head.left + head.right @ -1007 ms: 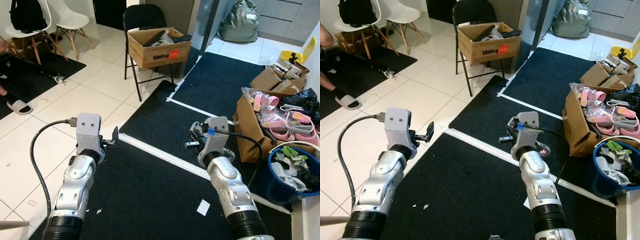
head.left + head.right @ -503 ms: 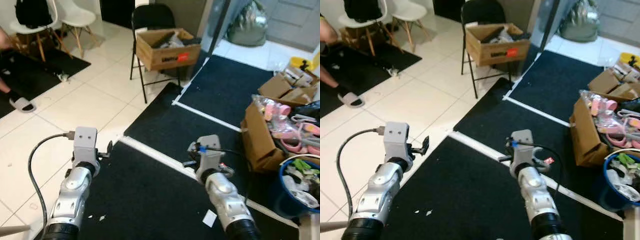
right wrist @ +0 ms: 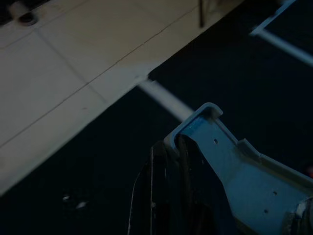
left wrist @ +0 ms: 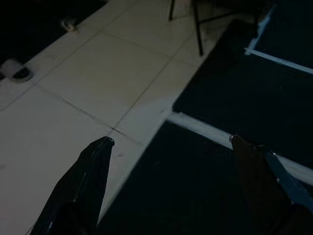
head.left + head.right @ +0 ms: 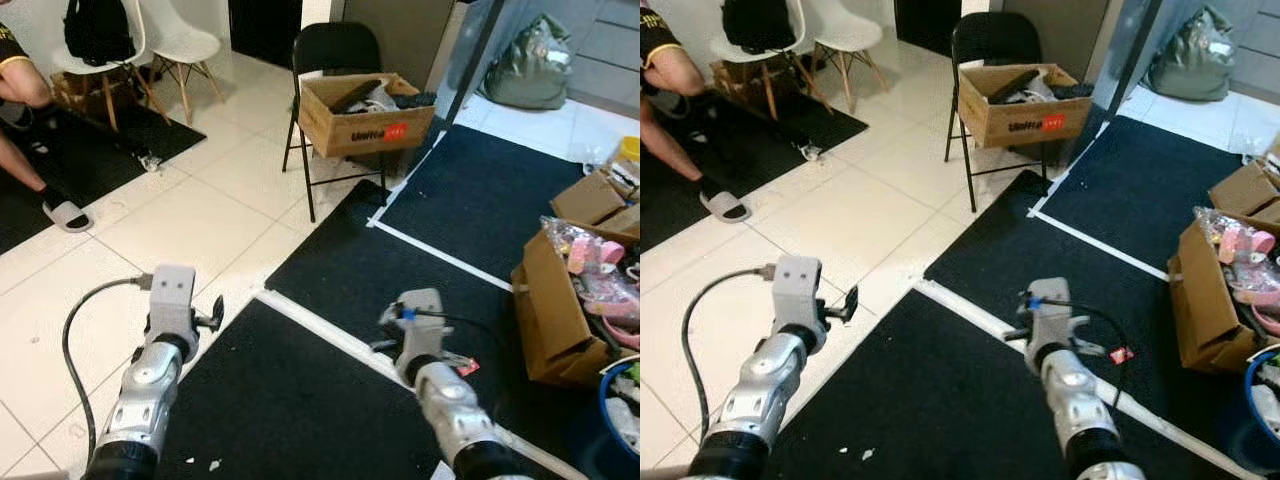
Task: Picking trash to rubbish bin
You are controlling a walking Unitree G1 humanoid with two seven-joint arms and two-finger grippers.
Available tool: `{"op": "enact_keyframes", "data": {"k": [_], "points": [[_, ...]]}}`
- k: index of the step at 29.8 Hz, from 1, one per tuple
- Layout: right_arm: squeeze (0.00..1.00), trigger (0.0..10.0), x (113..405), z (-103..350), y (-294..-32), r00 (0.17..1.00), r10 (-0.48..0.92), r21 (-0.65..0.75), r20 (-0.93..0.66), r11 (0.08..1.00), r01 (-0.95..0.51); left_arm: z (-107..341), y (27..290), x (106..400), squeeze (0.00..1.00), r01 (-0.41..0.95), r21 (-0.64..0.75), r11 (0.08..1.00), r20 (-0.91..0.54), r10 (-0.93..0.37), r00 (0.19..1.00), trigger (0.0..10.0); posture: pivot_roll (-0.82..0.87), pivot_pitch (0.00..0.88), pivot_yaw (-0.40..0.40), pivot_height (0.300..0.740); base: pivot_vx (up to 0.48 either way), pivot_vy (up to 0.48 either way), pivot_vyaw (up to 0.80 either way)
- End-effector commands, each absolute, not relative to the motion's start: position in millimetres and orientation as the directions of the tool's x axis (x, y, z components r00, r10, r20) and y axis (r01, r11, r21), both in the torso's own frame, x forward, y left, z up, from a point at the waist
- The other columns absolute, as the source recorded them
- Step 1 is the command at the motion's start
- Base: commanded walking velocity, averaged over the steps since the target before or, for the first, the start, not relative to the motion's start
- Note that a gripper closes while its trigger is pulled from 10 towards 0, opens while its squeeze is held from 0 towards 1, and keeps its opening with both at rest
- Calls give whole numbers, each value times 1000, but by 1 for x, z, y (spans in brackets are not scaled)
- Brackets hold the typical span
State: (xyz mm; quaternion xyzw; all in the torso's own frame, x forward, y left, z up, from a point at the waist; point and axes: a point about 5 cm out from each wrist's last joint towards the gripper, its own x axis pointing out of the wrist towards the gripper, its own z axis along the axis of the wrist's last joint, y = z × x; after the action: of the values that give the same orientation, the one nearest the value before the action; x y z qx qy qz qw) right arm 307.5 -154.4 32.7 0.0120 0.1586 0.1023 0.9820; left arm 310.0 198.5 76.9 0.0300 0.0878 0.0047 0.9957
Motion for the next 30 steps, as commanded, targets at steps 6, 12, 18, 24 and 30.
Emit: {"op": "enact_keyframes", "data": {"k": [6, 12, 18, 24, 30], "points": [[0, 10000, 301, 21, -162, 921, 178, 58, -347, 984, -168, 64, 196, 306, 0, 6, 65, 998, -209, 7, 978, 10000, 53, 112, -15, 740, 306, 0, -175], [0, 10000, 301, 18, -163, 920, 177, 66, -350, 984, -164, 64, 193, 310, 0, 10, 60, 998, -197, 2, 980, 10000, 55, 115, -18, 740, 307, 0, -614], [0, 10000, 300, 16, -165, 918, 172, 59, -356, 985, -161, 64, 192, 312, 0, 19, 63, 998, -196, -6, 981, 10000, 45, 113, -17, 740, 305, 0, -667], [0, 10000, 296, 11, -166, 915, 161, 58, -370, 987, -150, 61, 194, 311, 0, 17, 62, 998, -200, -4, 980, 10000, 41, 110, -15, 740, 305, 0, -482], [0, 10000, 295, 8, -166, 913, 151, 54, -378, 989, -141, 60, 192, 309, 0, 24, 65, 998, -202, -11, 979, 10000, 61, 117, -11, 740, 306, 0, 0]]}}
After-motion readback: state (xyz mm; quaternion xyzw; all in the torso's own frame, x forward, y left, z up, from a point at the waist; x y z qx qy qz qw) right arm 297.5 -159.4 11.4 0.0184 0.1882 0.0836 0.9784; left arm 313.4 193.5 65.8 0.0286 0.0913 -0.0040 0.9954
